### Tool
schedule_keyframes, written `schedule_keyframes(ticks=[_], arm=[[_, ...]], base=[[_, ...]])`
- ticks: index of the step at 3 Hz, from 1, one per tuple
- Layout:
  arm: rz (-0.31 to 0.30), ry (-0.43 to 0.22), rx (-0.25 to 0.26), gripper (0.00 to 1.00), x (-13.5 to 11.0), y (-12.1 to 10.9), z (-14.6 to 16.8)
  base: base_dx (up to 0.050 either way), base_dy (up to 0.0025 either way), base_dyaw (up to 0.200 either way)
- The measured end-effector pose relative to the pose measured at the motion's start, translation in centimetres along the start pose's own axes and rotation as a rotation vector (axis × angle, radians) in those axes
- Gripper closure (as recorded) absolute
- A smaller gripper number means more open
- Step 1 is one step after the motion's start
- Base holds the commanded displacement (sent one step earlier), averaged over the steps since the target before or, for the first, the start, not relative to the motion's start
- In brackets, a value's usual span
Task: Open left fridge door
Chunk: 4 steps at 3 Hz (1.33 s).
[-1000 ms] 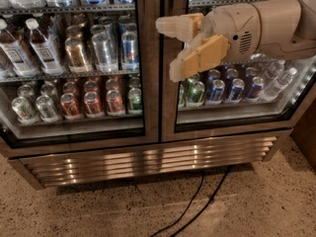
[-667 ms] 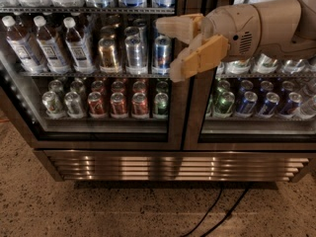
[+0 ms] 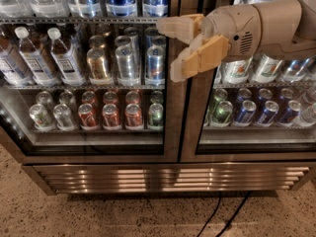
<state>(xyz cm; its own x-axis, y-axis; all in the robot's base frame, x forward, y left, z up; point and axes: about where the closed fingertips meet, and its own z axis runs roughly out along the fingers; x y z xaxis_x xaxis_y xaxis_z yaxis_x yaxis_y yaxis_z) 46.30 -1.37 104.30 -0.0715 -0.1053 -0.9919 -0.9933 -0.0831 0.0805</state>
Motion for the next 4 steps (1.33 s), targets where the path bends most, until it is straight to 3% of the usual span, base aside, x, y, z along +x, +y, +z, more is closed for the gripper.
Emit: schedule_keyframes(ticks=[1,2,3,4], arm=[[0.000,0.000,0.000,0.00,0.0,0.0,0.0],[0.019,-0.010,-0.006,0.00,-1.1,-1.7,1.3],[0.019,-0.010,-0.006,0.00,-1.1,-1.7,1.3],[0.019,-0.010,-0.006,0.00,-1.1,-1.7,1.3]], base=[[0.000,-0.00004,-0.200],[0.000,0.00000,0.000],[0.000,0.00000,0.200],[0.000,-0.00002,-0.200]])
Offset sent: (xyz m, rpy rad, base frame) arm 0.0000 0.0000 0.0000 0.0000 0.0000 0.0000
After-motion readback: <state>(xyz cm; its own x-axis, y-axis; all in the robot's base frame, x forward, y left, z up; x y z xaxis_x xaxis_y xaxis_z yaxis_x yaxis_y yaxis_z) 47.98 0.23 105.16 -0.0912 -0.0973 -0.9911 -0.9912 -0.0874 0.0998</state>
